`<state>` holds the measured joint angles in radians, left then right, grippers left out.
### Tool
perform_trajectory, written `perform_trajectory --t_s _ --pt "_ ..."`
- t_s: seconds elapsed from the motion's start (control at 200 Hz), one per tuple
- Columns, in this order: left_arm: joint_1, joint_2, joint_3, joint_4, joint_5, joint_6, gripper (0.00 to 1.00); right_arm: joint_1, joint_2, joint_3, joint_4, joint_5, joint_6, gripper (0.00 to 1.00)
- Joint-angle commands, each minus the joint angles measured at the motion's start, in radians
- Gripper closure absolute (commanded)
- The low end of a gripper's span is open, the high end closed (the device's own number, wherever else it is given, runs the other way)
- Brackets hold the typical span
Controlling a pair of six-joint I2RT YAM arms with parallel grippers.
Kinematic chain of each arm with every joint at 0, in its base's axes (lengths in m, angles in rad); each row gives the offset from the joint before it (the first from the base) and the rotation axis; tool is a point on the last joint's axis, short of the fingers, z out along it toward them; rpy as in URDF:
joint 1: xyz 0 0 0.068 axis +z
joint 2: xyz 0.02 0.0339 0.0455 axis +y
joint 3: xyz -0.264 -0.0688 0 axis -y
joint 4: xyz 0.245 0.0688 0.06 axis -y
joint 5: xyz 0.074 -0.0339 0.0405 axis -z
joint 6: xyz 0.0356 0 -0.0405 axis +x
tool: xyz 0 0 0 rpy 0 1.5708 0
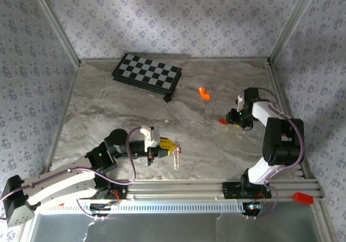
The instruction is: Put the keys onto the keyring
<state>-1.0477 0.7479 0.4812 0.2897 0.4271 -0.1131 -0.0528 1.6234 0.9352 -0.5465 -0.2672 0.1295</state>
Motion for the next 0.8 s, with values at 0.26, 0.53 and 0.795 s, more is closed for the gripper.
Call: perform_trajectory --t_s 0.26,0.53,0.795 --pt "-0.005 -0.093 -0.023 0.088 0.026 0.054 1.0 0.073 0.068 0.083 -0.042 0.13 -0.038 0.75" --pt "-0.004 -0.118 -0.033 0.101 0.031 0.071 1.0 0.124 0.079 0.089 -0.088 0.229 -0.053 0.8" --pt "-0.005 -0.13 -0.029 0.087 0.035 0.083 1.0 0.143 0.069 0.094 -0.106 0.282 -0.057 0.92"
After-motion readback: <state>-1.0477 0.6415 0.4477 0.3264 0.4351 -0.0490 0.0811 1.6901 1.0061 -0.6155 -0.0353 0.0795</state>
